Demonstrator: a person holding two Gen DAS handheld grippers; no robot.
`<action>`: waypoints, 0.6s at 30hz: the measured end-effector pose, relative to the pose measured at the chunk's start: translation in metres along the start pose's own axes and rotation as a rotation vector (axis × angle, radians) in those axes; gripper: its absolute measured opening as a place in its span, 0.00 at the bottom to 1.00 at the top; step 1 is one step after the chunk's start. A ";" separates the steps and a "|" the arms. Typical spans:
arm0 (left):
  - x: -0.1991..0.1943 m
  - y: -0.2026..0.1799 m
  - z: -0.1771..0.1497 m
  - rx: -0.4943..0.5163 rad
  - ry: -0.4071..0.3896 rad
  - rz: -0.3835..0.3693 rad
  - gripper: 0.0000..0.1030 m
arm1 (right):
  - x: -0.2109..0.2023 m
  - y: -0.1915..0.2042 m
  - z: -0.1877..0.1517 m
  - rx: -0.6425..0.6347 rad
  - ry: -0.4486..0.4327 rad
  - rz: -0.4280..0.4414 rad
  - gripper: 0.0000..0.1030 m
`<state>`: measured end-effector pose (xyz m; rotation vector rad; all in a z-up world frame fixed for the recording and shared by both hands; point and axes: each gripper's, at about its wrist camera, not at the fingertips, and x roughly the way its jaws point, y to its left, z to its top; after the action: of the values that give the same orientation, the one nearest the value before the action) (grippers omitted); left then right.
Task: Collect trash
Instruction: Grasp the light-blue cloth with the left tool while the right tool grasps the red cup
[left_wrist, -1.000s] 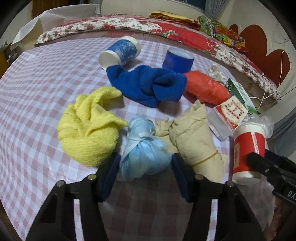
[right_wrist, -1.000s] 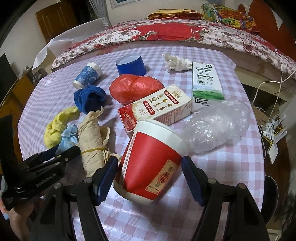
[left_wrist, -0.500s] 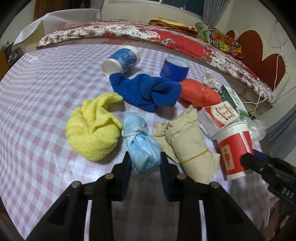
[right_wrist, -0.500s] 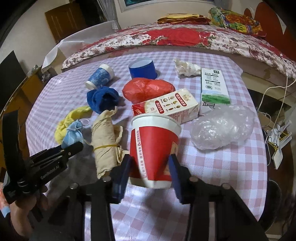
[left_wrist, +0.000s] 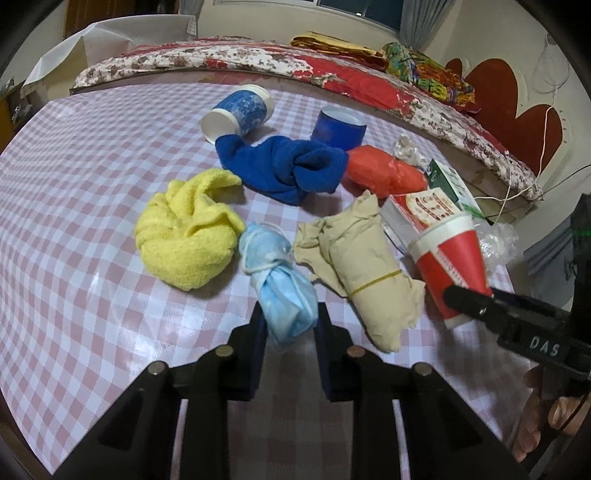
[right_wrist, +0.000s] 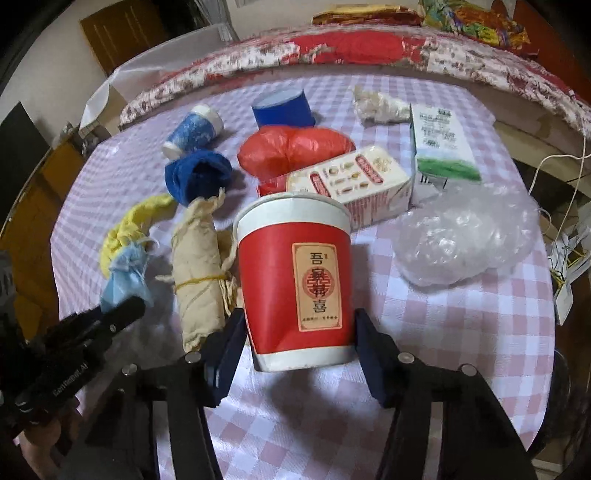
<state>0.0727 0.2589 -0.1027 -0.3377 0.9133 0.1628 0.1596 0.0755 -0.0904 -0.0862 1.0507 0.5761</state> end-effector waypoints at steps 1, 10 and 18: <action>-0.001 -0.001 0.000 0.005 -0.003 0.001 0.25 | -0.004 0.001 0.000 -0.006 -0.011 -0.002 0.56; -0.025 -0.026 -0.005 0.059 -0.053 -0.017 0.24 | -0.045 0.001 -0.008 -0.021 -0.084 -0.036 0.56; -0.039 -0.066 -0.008 0.134 -0.067 -0.056 0.24 | -0.089 -0.029 -0.027 0.002 -0.134 -0.103 0.56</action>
<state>0.0618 0.1948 -0.0613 -0.2319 0.8432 0.0602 0.1200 0.0052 -0.0355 -0.0978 0.9116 0.4806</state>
